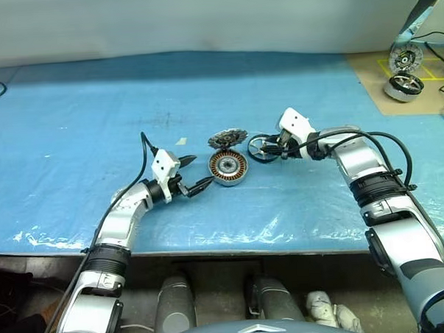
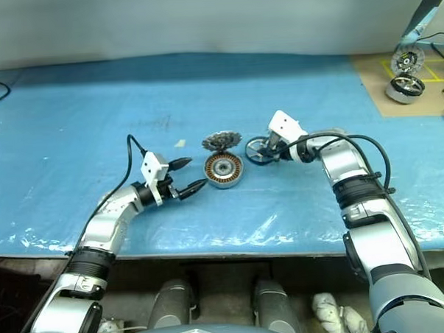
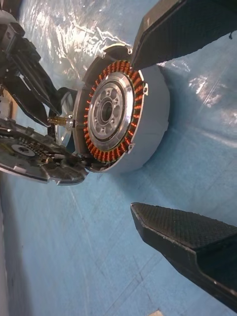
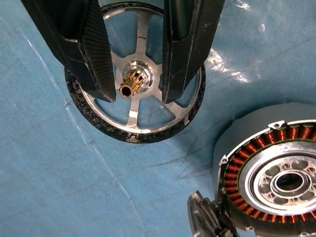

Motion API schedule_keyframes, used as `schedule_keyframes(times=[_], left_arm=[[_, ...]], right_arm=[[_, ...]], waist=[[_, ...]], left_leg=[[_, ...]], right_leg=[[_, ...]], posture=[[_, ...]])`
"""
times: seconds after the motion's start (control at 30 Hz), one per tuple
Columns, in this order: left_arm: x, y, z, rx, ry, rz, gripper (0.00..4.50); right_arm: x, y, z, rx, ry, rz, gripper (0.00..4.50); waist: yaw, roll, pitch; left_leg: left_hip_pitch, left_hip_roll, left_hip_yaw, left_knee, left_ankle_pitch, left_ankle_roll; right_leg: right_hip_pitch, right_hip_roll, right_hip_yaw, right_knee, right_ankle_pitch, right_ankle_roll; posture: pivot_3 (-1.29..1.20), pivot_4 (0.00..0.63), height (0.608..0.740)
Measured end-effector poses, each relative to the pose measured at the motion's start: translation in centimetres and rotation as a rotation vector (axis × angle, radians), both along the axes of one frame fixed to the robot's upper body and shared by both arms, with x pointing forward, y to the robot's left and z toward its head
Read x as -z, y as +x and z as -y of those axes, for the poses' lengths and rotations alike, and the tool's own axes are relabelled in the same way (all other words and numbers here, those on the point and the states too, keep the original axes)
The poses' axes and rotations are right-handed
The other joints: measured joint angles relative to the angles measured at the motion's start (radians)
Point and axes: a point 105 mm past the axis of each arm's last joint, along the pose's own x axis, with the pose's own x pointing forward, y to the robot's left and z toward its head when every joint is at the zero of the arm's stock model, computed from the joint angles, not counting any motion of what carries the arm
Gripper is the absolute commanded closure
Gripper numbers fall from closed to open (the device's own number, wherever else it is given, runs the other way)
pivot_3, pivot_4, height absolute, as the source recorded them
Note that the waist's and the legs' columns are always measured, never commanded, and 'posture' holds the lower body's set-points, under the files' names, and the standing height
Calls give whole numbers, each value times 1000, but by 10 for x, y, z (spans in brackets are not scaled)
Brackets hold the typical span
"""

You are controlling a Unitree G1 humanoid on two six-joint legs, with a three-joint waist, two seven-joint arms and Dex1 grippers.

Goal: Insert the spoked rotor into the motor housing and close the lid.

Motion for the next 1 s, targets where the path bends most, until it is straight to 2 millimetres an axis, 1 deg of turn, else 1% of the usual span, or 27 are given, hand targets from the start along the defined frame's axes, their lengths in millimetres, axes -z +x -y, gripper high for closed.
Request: schedule_keyframes(times=[0.1,0.2,0.27,0.43,0.77,1.0], left_arm=[[-1,0,-1,-2,2,3,0],[-1,0,-1,-1,1,4,0],[-2,1,-1,-1,2,5,0],[-2,1,0,3,2,8,0],[-1,1,0,8,3,0,0],[-3,2,0,10,5,5,0]], right_arm=[[10,3,6,55,19,-24,2983],[20,4,5,78,34,-57,2983],[24,4,5,88,38,-66,2983],[25,7,7,133,85,-66,2983],[28,5,8,157,151,-96,2983],[23,1,-2,116,180,-108,2983]], waist=[[0,0,0],[0,0,0],[0,0,0],[0,0,0],[1,0,0],[1,0,0]], left_leg=[[0,0,0,2,0,0],[0,0,0,3,0,0],[0,0,0,4,0,0],[1,0,0,5,0,0],[1,0,0,6,0,0],[1,0,0,5,0,0]], right_leg=[[0,0,0,1,-1,-1],[0,0,0,3,-2,-4],[0,0,0,4,-2,-4],[0,-1,0,7,-3,-4],[0,-1,0,8,-3,-4],[0,-1,0,7,-3,-4]], posture=[[0,150,740],[0,150,740],[0,150,740],[0,150,740],[0,150,740],[0,150,740]])
